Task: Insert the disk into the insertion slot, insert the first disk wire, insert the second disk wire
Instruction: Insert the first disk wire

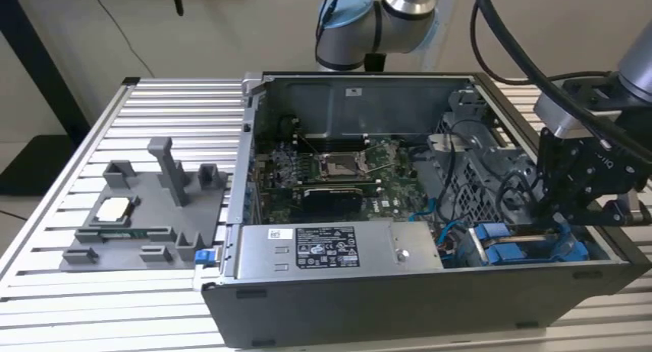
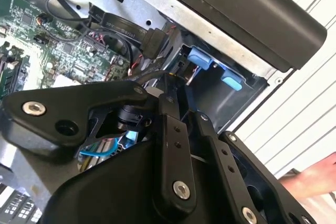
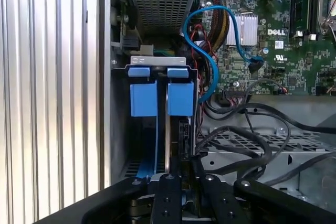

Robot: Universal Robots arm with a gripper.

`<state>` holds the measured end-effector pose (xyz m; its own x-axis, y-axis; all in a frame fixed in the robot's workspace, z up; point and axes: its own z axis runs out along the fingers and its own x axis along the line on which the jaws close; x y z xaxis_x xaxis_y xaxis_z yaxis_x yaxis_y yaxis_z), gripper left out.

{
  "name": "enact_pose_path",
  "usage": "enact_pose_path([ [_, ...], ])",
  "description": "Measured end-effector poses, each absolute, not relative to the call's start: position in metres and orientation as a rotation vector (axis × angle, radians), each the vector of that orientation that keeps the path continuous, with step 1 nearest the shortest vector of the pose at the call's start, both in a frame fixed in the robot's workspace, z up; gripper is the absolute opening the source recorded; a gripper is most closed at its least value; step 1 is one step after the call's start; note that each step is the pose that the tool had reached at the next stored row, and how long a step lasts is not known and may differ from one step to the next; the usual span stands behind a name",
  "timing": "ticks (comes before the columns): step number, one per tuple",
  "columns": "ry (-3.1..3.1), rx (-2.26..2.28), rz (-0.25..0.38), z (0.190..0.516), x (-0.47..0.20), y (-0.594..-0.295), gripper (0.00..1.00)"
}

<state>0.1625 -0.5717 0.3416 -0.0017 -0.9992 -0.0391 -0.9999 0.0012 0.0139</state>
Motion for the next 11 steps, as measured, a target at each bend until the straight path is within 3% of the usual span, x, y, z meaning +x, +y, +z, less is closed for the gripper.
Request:
enact_pose_path([
  [11, 2.21, -2.207, 0.059, 0.3396, 0.1626, -0.5709, 0.19],
])
